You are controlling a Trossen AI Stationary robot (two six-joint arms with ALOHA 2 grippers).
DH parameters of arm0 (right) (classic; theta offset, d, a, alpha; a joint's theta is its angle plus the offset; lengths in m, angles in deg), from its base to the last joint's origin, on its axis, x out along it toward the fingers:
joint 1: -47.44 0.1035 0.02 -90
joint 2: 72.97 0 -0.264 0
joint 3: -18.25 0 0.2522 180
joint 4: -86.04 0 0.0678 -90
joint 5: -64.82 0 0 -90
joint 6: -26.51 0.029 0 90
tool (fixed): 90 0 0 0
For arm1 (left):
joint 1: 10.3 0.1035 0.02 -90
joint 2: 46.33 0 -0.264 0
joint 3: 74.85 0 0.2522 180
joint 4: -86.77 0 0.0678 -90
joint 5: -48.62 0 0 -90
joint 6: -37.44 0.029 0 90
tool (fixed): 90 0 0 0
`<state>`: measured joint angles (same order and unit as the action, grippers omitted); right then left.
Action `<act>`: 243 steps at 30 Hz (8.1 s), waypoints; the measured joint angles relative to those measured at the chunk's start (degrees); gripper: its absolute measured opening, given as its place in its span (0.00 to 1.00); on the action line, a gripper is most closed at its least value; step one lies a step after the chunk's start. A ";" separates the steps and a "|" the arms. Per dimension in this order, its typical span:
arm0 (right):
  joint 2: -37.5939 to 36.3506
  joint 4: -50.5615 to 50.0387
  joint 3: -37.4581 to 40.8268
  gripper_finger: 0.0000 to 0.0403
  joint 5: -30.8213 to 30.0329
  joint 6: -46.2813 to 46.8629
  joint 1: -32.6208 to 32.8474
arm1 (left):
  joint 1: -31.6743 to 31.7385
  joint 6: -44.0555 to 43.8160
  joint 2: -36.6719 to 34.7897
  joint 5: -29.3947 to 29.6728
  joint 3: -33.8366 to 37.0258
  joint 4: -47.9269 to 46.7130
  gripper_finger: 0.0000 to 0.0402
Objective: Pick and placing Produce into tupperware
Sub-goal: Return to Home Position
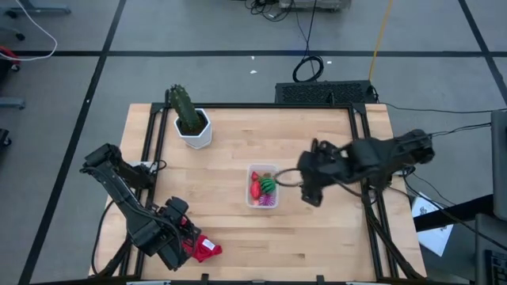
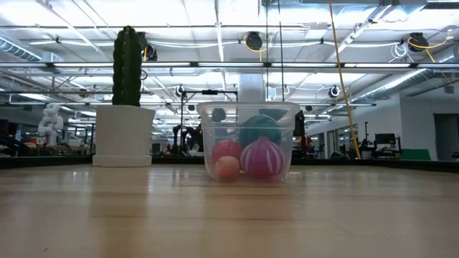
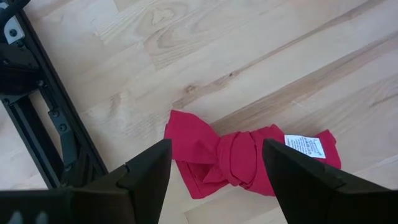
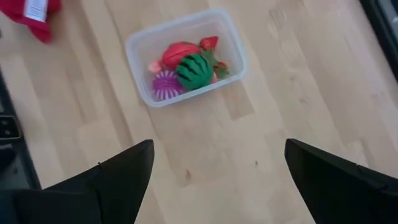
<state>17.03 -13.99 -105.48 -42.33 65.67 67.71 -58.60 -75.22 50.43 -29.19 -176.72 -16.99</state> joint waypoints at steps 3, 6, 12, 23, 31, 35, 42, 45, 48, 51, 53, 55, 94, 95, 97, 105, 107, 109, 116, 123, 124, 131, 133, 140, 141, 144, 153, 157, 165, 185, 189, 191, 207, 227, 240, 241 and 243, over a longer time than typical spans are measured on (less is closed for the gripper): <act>-1.43 0.18 0.00 0.88 -2.44 2.72 3.63 | 0.14 -0.14 -0.01 0.42 0.00 0.01 0.63; -1.71 0.39 0.01 0.88 -5.13 4.36 7.04 | 0.40 -1.00 -0.01 2.28 0.00 -0.01 0.63; -1.88 5.38 2.55 0.88 -12.21 5.51 13.31 | 0.81 -3.28 -0.01 4.46 0.00 0.05 0.63; -13.26 32.72 28.99 0.88 -16.02 8.16 21.68 | 0.60 17.10 -0.03 28.71 -0.10 21.01 0.63; -32.52 54.33 51.24 0.88 -16.37 3.57 23.66 | 7.41 17.71 -0.07 39.02 4.38 20.90 0.63; -41.11 59.93 57.57 0.88 -16.75 -3.64 23.74 | 10.98 14.51 -0.01 40.31 9.00 21.19 0.63; -50.46 59.12 59.80 0.88 -28.58 -13.41 23.70 | 19.83 22.43 -2.87 41.60 13.35 22.55 0.63; -53.13 56.71 59.80 0.88 -33.03 -16.15 23.70 | 24.61 29.95 -8.09 46.24 16.96 25.91 0.63; -56.16 52.28 59.80 0.88 -38.15 -17.00 23.70 | 29.63 40.45 -15.71 46.82 22.53 33.40 0.63; -58.81 49.96 59.80 0.88 -42.19 -17.06 23.70 | 33.37 52.15 -25.05 45.76 31.21 47.75 0.63; -60.08 49.53 59.80 0.88 -42.88 -17.36 23.69 | 35.14 62.76 -32.30 42.37 38.02 60.64 0.63; -60.84 49.19 59.81 0.88 -42.78 -18.00 23.70 | 36.91 75.55 -37.92 35.42 44.11 73.76 0.63; -88.61 62.08 76.28 0.88 -49.35 -35.37 23.70 | 49.65 90.30 -82.79 31.54 59.39 65.95 0.63; -88.61 62.09 76.32 0.88 -50.39 -35.27 23.70 | 49.24 89.53 -83.76 32.58 59.39 64.69 0.63; -88.64 62.16 77.01 0.88 -52.18 -34.27 23.70 | 48.42 88.09 -85.49 34.20 59.39 62.15 0.63; -87.78 77.70 90.59 0.88 -53.23 -29.59 23.70 | 45.13 84.91 -84.92 33.40 60.88 60.68 0.63; -86.82 87.93 96.21 0.88 -53.20 -30.53 23.70 | 44.53 83.32 -83.29 33.74 62.41 61.72 0.63; -85.65 98.37 101.56 0.88 -53.12 -31.27 23.70 | 44.01 82.51 -82.07 33.75 64.07 64.37 0.63; -82.35 110.82 108.43 0.88 -53.07 -32.49 23.09 | 42.33 82.28 -78.94 32.85 67.94 71.07 0.63; -82.58 111.32 108.48 0.88 -53.44 -35.35 19.76 | 42.25 82.62 -78.56 35.44 67.98 71.49 0.63; -82.56 110.90 108.48 0.88 -53.34 -35.42 19.18 | 42.25 83.11 -78.87 36.20 67.98 71.32 0.63; -82.58 111.50 108.54 0.88 -53.31 -38.88 14.91 | 43.90 85.61 -82.28 37.42 67.98 72.56 0.63; -82.63 112.85 108.54 0.88 -53.33 -41.03 13.83 | 44.45 87.03 -84.02 37.09 67.98 72.61 0.63; -84.51 119.57 108.60 0.88 -53.33 -50.72 11.92 | 45.32 91.80 -90.53 35.39 67.98 73.35 0.63; -85.08 121.02 108.61 0.88 -53.36 -52.70 11.90 | 45.33 92.30 -91.28 35.35 67.98 73.12 0.63; -87.20 123.37 108.63 0.88 -53.41 -57.64 11.90 | 45.33 92.87 -92.79 35.21 68.86 72.78 0.63; -89.82 124.92 108.65 0.88 -61.07 -65.37 11.77 | 47.02 89.62 -96.01 36.08 76.18 73.80 0.63; -89.84 130.12 108.65 0.88 -62.97 -71.41 10.78 | 49.58 88.66 -96.22 35.46 76.81 73.05 0.63; -89.84 149.73 108.72 0.88 -65.13 -90.83 10.17 | 56.49 87.02 -96.20 29.39 76.81 71.63 0.63; -89.82 137.44 109.11 0.88 -58.96 -80.59 4.29 | 65.91 86.83 -95.63 16.79 76.81 72.06 0.63; -89.84 135.63 109.11 0.88 -58.98 -80.55 1.73 | 65.90 87.06 -95.63 16.63 76.81 72.00 0.63; -89.84 134.91 109.11 0.88 -58.85 -80.57 0.07 | 65.90 87.53 -95.63 16.33 76.81 71.79 0.63; -89.84 129.59 109.11 0.88 -57.51 -80.42 -17.76 | 69.76 88.55 -95.63 17.46 76.81 71.35 0.63; -88.39 103.48 107.83 0.88 -25.63 -45.89 -43.41 | 77.16 88.63 -95.66 8.24 76.83 73.34 0.63; -73.64 103.26 104.23 0.88 -14.04 -40.43 -42.68 | 68.94 87.89 -95.66 11.70 76.83 71.59 0.63; -72.62 105.32 104.74 0.88 -14.04 -40.03 -42.68 | 68.11 87.60 -95.66 13.19 76.83 71.11 0.63; -71.15 108.46 106.35 0.88 -13.53 -39.98 -42.68 | 66.52 86.47 -95.66 15.98 76.83 69.71 0.63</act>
<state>-54.12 94.47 0.87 -55.86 25.69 25.03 7.93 11.25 -45.23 -13.21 -99.90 52.71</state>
